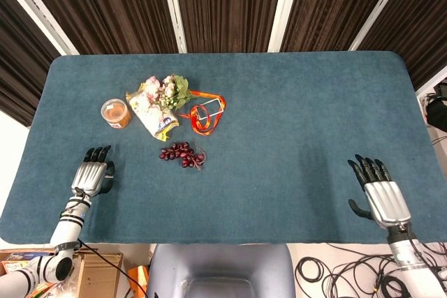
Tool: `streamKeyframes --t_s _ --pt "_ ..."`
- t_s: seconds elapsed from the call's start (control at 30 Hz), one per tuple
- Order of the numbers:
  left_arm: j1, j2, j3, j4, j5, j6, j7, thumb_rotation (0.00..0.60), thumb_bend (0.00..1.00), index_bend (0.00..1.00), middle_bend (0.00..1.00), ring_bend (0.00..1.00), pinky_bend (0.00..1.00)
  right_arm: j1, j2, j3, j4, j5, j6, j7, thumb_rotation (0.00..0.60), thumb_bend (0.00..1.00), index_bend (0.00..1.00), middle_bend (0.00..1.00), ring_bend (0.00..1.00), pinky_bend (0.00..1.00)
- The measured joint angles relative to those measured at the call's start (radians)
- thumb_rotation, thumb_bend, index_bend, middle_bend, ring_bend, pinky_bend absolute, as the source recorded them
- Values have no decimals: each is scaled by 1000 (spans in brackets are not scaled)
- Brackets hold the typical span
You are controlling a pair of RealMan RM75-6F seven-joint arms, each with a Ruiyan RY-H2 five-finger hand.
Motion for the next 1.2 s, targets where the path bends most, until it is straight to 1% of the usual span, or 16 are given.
streamKeyframes --t_s 0.17,0.47,0.57,0.67,1.0,1.2 --pt "-1 -3 -2 11 1 -3 -3 600 336 549 61 0 0 -2 2 0 3 -2 -4 6 600 245 0 0 0 0" --pt "1 3 -4 11 -4 -3 13 600 337 579 75 1 1 -4 4 -1 7 -4 -11 20 600 245 0 0 0 0" --pt "2 3 -6 10 -8 -1 15 600 337 604 83 4 4 -5 4 -1 9 -4 -9 21 600 246 0 0 0 0" --pt "5 5 -12 1 -7 9 3 600 335 608 84 4 5 -6 4 1 14 -1 -10 25 600 245 0 0 0 0" --pt "16 37 -23 -50 98 81 -168 600 335 605 93 5 5 -8 2 5 22 -2 -13 34 600 245 0 0 0 0" --pt "19 59 -27 -65 112 74 -251 600 336 605 97 6 4 -8 -1 4 23 -6 -14 32 600 245 0 0 0 0"
